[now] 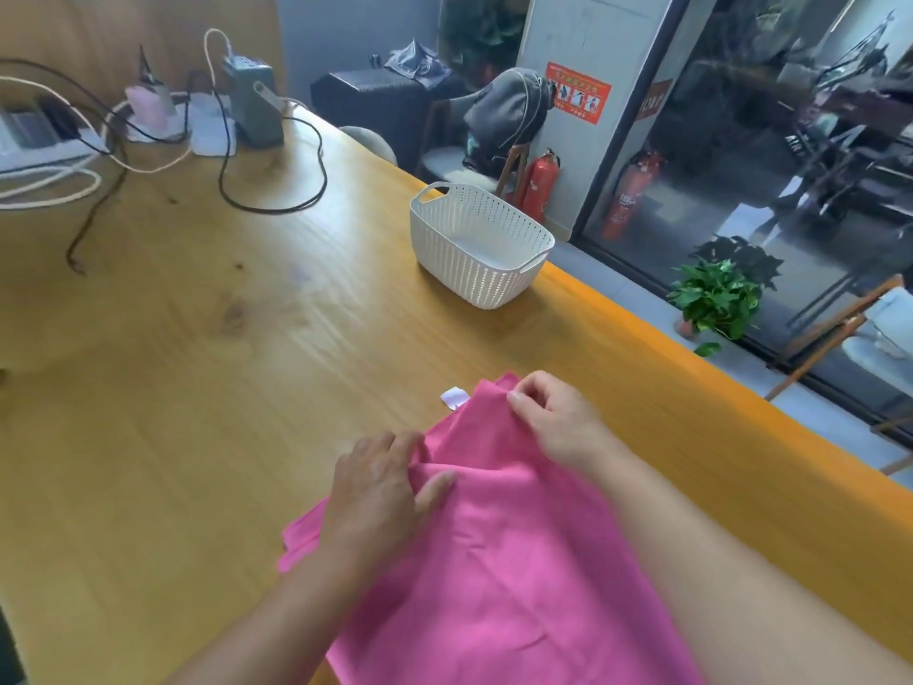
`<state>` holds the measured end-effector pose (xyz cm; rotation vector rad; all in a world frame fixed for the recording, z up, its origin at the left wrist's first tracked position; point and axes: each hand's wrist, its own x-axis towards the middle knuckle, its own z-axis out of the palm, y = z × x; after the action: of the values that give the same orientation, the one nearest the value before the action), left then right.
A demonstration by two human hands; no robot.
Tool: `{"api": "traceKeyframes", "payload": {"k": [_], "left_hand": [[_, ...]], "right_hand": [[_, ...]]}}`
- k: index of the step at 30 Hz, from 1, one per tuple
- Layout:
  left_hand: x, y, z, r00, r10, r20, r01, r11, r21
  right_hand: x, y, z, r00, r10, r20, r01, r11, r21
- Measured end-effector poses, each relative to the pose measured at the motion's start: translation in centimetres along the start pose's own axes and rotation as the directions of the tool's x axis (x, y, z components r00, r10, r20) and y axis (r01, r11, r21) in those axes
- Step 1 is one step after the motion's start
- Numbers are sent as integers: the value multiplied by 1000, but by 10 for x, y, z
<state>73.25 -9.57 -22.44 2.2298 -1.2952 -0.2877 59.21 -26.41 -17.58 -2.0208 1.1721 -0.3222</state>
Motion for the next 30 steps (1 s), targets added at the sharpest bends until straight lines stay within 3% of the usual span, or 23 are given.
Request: {"api": "traceKeyframes", "payload": {"k": [3,9,13,18,23,26,30], "left_hand": [[4,-6,-10,998,-31,59,26,997,71],[6,-20,-30,972,-165,165,169,986,-7],[4,-24,-37,967,-185,174,194,980,-34],[-4,-32,-50,948,-207,241,195,978,75],[-11,-50,-62,939,-278,201,299,951,-81],[-11,-55,-61,944,-284,166,289,957,-9],[-14,-62,-58,956,-283,77,281,959,38]], "right_hand": [[14,4,-5,990,60,-127,-67,997,-49],[35,6,3,989,135,58,-135,991,-6],[46,9,10,989,115,-90,-115,993,14],[49,14,23,979,88,-184,-122,975,-184],[50,9,28,979,27,-201,-90,946,-313],[54,9,33,984,16,-179,-93,899,-429],[61,12,34,986,45,-163,-114,889,-444]]}}
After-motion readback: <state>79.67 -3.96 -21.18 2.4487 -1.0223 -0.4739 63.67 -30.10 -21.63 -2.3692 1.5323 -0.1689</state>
